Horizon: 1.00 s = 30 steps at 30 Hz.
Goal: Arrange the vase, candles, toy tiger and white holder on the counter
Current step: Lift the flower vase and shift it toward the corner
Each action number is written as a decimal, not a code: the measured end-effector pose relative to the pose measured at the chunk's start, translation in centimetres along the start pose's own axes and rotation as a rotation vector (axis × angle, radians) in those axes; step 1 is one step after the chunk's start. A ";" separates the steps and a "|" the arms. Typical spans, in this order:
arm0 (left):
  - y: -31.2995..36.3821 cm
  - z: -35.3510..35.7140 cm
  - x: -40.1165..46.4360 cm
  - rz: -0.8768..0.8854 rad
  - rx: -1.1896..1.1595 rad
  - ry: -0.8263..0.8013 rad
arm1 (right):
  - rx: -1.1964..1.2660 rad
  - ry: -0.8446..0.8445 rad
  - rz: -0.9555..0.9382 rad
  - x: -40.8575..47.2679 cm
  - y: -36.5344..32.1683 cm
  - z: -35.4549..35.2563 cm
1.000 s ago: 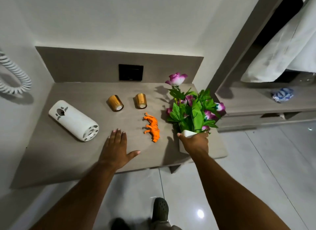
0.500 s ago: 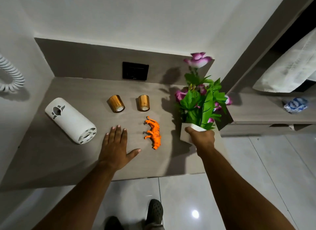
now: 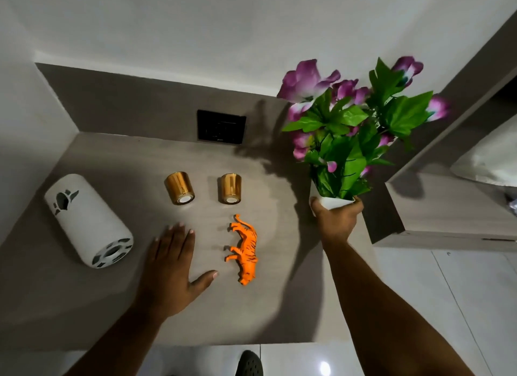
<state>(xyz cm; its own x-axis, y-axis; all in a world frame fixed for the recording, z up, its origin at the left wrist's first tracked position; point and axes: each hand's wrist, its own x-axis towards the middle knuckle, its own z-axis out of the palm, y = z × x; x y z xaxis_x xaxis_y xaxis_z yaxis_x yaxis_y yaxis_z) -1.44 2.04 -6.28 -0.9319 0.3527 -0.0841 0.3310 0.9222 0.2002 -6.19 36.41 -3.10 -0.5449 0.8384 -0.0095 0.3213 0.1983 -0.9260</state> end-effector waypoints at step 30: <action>-0.2 0.3 1.4 -0.025 -0.019 0.030 | 0.088 -0.109 0.002 3.1 -1.5 2.5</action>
<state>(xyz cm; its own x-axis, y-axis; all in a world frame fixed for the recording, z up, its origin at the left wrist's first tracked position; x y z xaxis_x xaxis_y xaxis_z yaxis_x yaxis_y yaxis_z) -2.81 2.43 -6.69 -0.9439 0.3249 -0.0598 0.3054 0.9272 0.2166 -10.30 37.41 -2.73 -0.6265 0.7779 -0.0481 0.2558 0.1470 -0.9555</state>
